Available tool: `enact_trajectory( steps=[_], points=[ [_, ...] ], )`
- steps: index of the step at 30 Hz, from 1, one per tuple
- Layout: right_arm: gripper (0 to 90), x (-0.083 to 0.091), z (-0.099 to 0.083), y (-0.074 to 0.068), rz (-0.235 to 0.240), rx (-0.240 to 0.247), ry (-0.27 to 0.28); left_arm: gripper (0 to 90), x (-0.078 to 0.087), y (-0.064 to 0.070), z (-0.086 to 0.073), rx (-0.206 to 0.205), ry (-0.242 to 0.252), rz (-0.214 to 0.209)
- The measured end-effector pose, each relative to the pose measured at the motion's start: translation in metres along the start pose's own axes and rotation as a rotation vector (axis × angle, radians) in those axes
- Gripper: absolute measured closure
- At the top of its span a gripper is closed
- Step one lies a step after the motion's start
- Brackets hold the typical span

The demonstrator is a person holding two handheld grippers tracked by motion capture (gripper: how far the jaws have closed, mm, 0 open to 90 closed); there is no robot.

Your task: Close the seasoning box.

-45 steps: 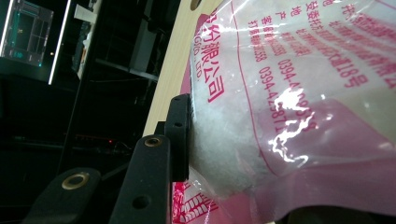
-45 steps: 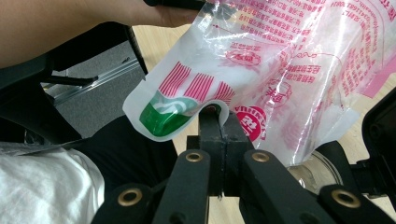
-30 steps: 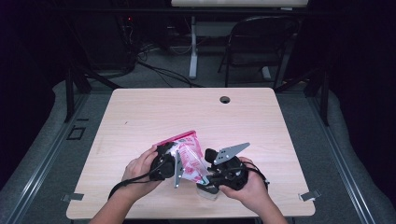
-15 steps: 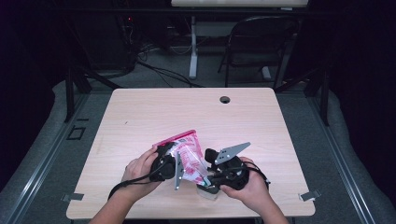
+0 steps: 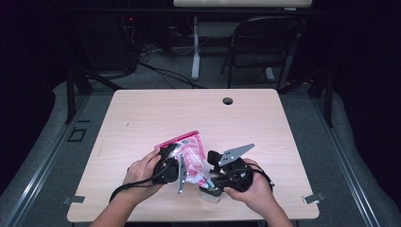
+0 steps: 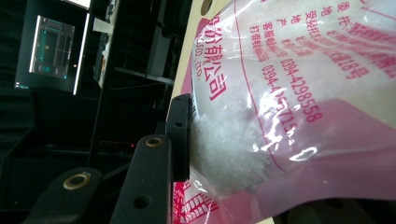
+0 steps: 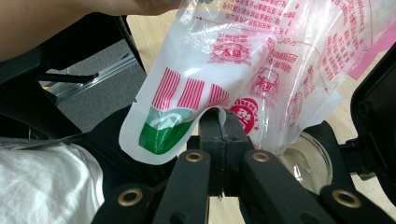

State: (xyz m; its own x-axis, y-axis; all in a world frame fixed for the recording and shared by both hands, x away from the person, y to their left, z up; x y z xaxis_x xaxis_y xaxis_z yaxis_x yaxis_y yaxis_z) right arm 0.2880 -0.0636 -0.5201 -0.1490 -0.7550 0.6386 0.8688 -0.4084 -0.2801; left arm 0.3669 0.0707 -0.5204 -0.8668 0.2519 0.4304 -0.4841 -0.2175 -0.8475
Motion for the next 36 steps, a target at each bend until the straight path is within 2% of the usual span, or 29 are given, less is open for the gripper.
enact_trajectory(
  steps=[8, 17, 23, 36],
  points=[
    [90.0, 0.0019, -0.0002, 0.0005, 0.002, -0.001, -0.002, 70.5, 0.0022, -0.0017, 0.0022, -0.02, 0.004, 0.024],
    [90.0, 0.0025, -0.0011, 0.0014, 0.004, -0.003, -0.003, 70.7, 0.0046, -0.0014, 0.0049, -0.063, 0.013, 0.07],
    [90.0, 0.0043, -0.0013, 0.0027, -0.004, -0.006, -0.003, 70.9, 0.0064, -0.0018, 0.0054, -0.073, 0.017, 0.083],
    [90.0, 0.0055, -0.0018, 0.004, -0.001, -0.012, 0.002, 71.2, 0.0093, -0.0025, 0.0085, -0.125, 0.011, 0.12]
  ],
)
Point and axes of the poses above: each handheld gripper's, and its own axes: x roughly backward along the jaws, z roughly out of its top, y roughly to its right, the point moved 10 cm from there along -x, roughly forward along the jaws, and after that the axes turned 2 degrees about y, right-handed, at the moved point
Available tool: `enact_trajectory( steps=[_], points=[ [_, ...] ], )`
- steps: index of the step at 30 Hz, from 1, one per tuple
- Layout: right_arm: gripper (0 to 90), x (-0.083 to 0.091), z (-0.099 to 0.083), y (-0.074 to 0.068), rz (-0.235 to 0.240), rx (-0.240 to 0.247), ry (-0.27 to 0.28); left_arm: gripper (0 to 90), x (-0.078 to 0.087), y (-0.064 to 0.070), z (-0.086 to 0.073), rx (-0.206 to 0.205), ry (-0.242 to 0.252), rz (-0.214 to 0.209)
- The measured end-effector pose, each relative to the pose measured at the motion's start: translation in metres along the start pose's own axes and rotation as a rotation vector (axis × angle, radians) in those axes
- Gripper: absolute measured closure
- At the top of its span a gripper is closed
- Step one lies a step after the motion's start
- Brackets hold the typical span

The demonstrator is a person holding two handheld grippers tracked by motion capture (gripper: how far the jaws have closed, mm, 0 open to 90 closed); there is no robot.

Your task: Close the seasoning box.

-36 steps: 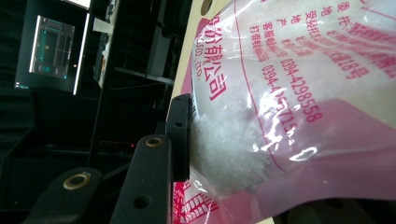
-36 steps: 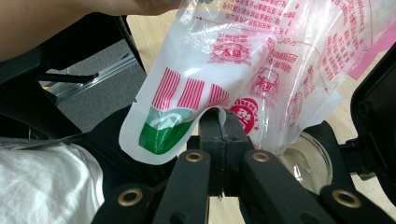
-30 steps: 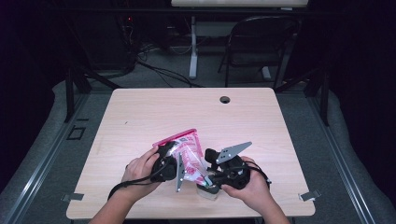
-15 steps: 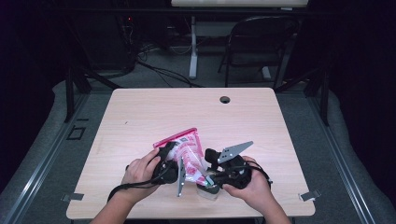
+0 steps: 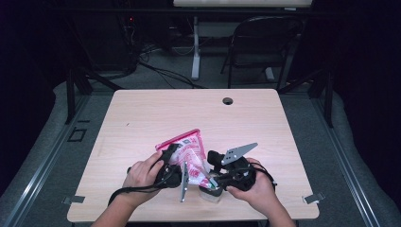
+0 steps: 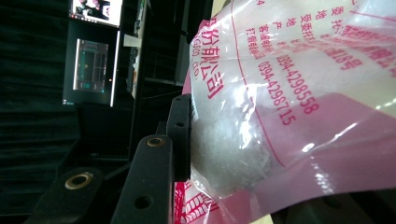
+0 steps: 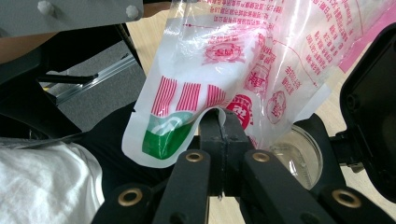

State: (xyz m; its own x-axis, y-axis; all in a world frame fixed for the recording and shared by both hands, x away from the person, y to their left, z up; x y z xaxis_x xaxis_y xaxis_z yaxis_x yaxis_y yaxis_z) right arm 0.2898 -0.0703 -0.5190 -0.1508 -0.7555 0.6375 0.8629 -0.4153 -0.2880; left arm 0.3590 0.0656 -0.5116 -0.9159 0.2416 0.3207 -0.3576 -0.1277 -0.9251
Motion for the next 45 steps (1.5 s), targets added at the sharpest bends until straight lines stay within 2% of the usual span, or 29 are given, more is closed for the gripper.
enact_trajectory(
  steps=[11, 34, 45],
  points=[
    [90.0, 0.0012, -0.0007, 0.0006, 0.001, 0.0, -0.006, 71.4, 0.0021, -0.0018, 0.0028, -0.026, 0.002, 0.019],
    [90.0, 0.0023, -0.0018, -0.0002, 0.007, -0.002, -0.011, 71.6, 0.0052, -0.0045, 0.0071, -0.034, 0.012, 0.033],
    [90.0, 0.0024, -0.0021, -0.0005, 0.007, -0.002, -0.01, 71.7, 0.0058, -0.0056, 0.0086, -0.051, 0.019, 0.047]
  ],
)
Point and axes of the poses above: each handheld gripper's, and its own axes: x roughly backward along the jaws, z roughly out of its top, y roughly to its right, the point moved 10 cm from there along -x, roughly forward along the jaws, and after that the axes turned 2 degrees about y, right-handed, at the moved point
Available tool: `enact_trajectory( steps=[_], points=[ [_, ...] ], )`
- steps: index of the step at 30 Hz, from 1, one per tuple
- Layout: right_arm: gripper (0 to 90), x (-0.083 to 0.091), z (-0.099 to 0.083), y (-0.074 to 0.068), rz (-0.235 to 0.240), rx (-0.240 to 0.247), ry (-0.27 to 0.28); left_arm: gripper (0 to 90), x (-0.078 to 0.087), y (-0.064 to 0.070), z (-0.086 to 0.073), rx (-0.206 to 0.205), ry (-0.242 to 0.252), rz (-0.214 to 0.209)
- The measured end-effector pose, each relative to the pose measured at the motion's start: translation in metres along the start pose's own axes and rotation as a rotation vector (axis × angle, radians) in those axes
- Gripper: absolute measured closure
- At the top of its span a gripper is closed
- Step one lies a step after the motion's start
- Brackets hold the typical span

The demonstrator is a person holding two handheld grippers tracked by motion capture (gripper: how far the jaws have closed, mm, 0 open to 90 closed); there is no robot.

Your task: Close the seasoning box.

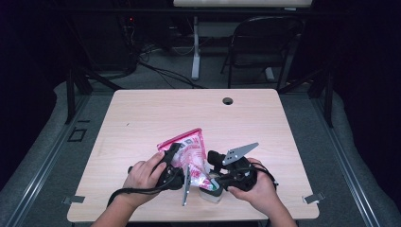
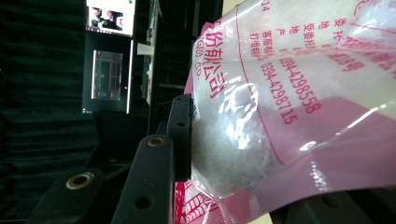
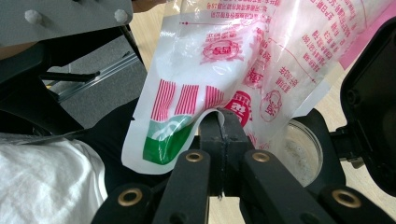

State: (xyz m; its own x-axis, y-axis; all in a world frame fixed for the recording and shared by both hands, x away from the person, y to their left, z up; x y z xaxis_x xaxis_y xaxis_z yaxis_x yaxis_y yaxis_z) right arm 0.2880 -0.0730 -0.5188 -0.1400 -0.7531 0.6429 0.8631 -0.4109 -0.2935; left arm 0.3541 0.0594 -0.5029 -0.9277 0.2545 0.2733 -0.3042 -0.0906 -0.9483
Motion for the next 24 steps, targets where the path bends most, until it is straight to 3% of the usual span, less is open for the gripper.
enact_trajectory(
  steps=[24],
  points=[
    [90.0, 0.002, -0.0007, -0.0034, 0.007, 0.008, -0.002, 71.8, 0.0046, -0.0055, 0.0046, -0.014, 0.007, 0.014]
  ],
)
Point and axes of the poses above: each handheld gripper's, and its own axes: x roughly backward along the jaws, z roughly out of its top, y roughly to its right, the point moved 10 cm from there along -x, roughly forward along the jaws, and after that the axes turned 2 degrees about y, right-handed, at the moved point
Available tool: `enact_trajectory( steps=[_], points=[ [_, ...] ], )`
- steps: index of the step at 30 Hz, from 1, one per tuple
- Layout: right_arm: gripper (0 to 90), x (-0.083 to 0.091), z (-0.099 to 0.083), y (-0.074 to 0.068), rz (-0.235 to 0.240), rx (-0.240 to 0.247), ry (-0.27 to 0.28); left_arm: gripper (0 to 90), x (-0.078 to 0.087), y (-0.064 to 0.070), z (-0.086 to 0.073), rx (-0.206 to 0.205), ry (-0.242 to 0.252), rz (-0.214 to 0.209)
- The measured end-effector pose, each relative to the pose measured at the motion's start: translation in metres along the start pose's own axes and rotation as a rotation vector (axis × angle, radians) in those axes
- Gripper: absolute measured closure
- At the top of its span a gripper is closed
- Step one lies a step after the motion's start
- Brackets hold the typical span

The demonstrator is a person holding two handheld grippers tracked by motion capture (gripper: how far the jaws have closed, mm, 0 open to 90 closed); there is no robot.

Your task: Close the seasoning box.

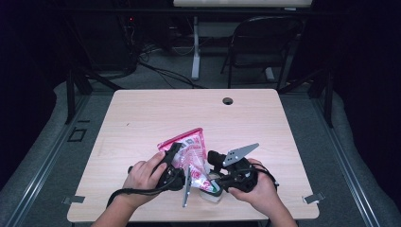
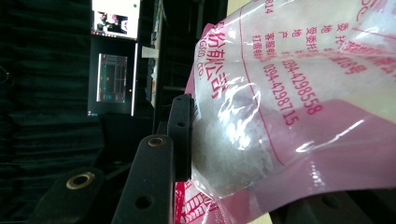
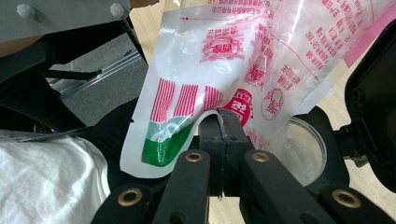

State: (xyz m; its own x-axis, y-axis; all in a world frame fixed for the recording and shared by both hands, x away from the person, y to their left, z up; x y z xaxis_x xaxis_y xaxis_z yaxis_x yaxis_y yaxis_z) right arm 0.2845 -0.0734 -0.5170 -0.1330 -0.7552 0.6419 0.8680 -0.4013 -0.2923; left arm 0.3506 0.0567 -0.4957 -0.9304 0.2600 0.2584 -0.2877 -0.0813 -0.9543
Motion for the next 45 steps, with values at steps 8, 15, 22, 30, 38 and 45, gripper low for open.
enact_trajectory(
  steps=[8, 15, 22, 30, 38, 45],
  points=[
    [90.0, 0.0029, 0.0, -0.0003, -0.004, -0.001, 0.006, 71.8, 0.0011, -0.0021, 0.0031, -0.008, 0.004, 0.01],
    [90.0, 0.0043, 0.0, 0.0006, -0.003, -0.001, 0.009, 71.8, 0.0018, -0.0016, 0.0046, -0.01, 0.005, 0.011],
    [90.0, 0.0053, -0.0008, 0.0014, -0.007, 0.001, -0.001, 71.9, 0.0019, -0.0013, 0.0061, -0.022, 0.011, 0.016],
    [90.0, 0.0062, -0.0019, 0.003, -0.012, 0.001, -0.006, 71.8, 0.0009, -0.0002, 0.0078, -0.025, 0.017, 0.016],
    [90.0, 0.0064, -0.003, 0.0035, -0.009, -0.008, -0.007, 71.9, 0.0008, 0.0013, 0.0083, -0.033, 0.014, 0.014],
    [90.0, 0.0065, -0.0052, 0.0043, -0.009, -0.005, -0.017, 71.9, 0.0019, 0.0011, 0.0094, -0.044, 0.015, 0.023]
  ],
)
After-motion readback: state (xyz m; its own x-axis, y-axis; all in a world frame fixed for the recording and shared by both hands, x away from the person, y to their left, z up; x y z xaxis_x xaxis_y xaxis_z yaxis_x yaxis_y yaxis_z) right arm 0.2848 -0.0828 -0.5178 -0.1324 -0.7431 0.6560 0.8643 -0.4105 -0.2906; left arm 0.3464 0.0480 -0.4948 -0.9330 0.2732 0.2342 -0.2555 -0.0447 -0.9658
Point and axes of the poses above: each handheld gripper's, and its own axes: x roughly backward along the jaws, z roughly out of its top, y roughly to its right, the point moved 10 cm from there along -x, roughly forward along the jaws, and after that the axes turned 2 degrees about y, right-handed, at the moved point
